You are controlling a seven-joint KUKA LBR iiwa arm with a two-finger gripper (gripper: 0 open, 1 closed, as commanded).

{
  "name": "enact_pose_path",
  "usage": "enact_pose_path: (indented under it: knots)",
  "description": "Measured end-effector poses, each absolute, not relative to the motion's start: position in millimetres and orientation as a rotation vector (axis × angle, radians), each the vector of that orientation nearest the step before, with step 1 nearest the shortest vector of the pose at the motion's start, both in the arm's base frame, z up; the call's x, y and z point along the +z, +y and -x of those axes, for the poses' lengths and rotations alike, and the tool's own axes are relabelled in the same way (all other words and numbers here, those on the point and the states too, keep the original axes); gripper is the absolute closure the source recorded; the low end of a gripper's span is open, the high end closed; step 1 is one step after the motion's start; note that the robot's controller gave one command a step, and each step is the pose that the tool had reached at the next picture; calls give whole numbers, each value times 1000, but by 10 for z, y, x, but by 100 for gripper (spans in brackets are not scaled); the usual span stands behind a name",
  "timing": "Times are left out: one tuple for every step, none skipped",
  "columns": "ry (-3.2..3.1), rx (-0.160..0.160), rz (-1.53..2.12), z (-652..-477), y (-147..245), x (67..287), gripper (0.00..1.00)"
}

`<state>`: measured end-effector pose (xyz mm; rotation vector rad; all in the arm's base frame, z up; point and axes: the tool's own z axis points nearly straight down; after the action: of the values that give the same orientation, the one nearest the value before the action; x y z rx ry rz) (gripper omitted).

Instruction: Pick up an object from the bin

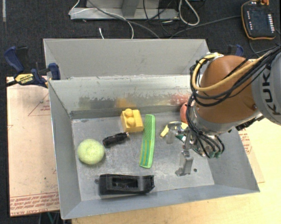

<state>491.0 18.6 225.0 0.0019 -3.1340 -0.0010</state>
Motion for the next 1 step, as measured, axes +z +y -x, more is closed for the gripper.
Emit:
enact_pose_path:
  knots:
    - [-3142, -1, 0, -4926, 185, 2293, 0]
